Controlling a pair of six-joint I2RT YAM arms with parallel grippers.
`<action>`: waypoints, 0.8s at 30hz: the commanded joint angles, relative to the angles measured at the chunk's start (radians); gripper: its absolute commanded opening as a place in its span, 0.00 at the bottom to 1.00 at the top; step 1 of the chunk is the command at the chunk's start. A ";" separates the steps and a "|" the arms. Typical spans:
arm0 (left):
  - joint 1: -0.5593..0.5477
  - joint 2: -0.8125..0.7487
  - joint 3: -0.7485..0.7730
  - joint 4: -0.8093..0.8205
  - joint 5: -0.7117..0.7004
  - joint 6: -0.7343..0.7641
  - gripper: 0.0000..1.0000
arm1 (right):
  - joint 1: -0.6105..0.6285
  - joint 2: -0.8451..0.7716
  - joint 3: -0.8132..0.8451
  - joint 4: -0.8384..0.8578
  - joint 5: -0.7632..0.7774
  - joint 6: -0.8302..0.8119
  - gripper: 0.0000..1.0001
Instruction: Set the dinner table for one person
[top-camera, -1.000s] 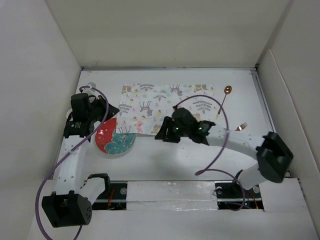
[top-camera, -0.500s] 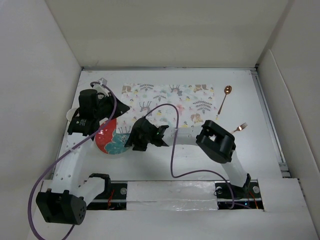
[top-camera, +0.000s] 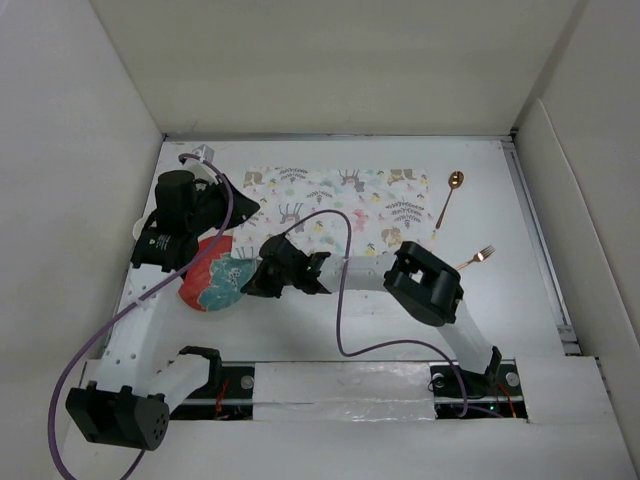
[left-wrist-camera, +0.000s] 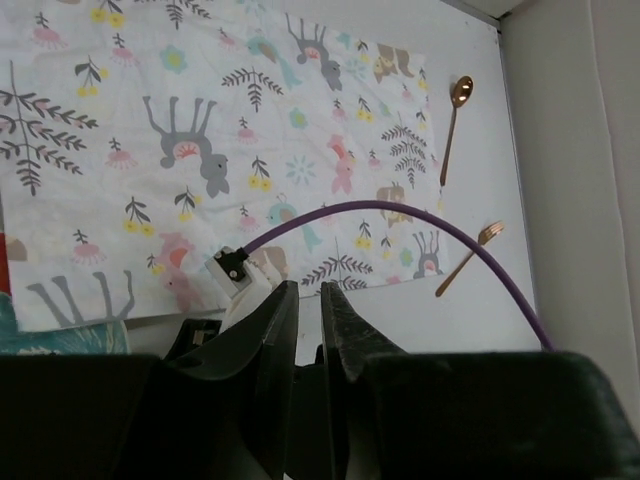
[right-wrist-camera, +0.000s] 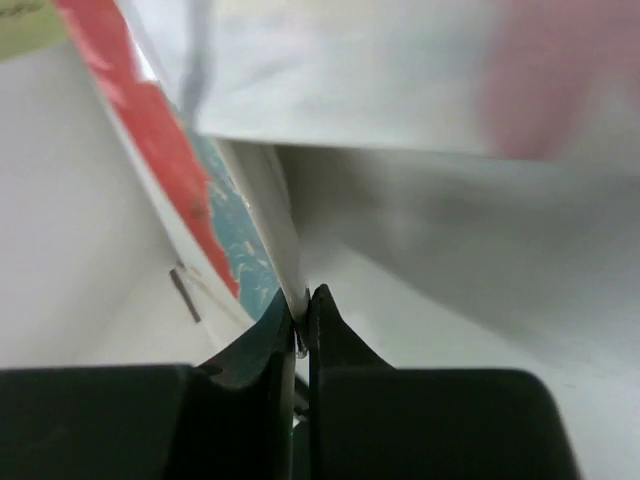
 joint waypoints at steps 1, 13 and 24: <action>-0.003 -0.004 0.063 -0.014 -0.048 0.032 0.13 | 0.030 0.022 0.004 -0.063 -0.055 -0.060 0.01; -0.003 0.058 0.239 -0.031 -0.189 0.046 0.17 | 0.004 -0.137 0.140 -0.299 -0.346 -0.439 0.00; -0.003 0.165 0.422 -0.063 -0.272 0.075 0.19 | -0.302 -0.459 0.002 -0.156 -0.326 -0.482 0.00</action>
